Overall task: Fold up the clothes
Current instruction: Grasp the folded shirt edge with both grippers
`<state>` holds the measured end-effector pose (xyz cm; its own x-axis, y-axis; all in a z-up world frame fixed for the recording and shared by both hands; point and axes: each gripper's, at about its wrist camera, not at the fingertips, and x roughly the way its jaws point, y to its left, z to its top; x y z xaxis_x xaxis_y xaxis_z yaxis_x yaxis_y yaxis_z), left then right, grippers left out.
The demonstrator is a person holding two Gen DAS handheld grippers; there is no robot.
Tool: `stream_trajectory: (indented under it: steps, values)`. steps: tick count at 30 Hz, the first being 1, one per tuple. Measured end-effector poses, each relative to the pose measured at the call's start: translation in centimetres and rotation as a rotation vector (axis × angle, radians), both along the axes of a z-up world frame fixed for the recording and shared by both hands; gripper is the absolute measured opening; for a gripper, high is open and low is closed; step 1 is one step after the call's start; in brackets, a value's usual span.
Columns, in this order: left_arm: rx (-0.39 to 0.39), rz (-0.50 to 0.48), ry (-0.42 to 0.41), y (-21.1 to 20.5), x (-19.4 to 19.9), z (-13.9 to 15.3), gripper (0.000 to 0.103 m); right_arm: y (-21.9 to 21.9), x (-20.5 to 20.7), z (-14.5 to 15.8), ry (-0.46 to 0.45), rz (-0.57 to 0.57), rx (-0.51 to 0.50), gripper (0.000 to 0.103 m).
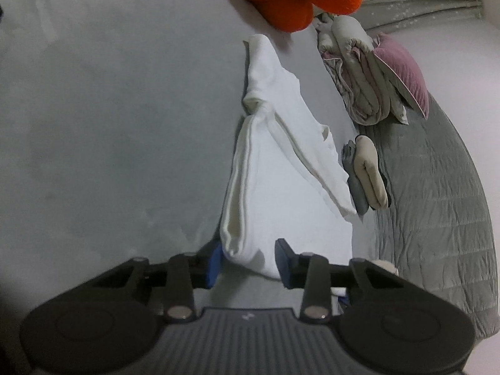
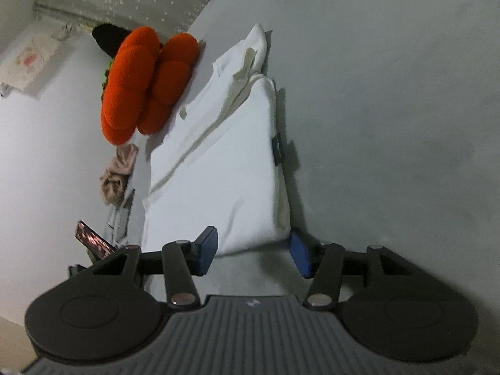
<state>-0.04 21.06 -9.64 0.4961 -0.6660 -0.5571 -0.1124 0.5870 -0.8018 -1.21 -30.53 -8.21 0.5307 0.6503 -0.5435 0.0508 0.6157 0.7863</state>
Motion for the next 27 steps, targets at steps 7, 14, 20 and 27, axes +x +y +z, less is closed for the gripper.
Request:
stream_trajectory:
  steps: [7,14,20,27]
  values:
    - [0.051,0.045,-0.054,0.0,-0.3,1.0,0.008,-0.7,0.2,-0.9,0.016,-0.061,0.033,0.008]
    - [0.109,0.019,-0.053,-0.4,-0.1,0.5,0.01,-1.0,0.4,-1.1,0.018,-0.052,-0.022,0.007]
    - [0.083,-0.029,-0.057,0.0,0.2,0.7,0.027,-1.2,0.3,-0.6,0.005,0.002,-0.001,0.021]
    - [0.073,-0.058,-0.058,-0.7,0.6,0.3,0.026,-1.0,0.6,-0.8,0.0,0.006,0.017,0.023]
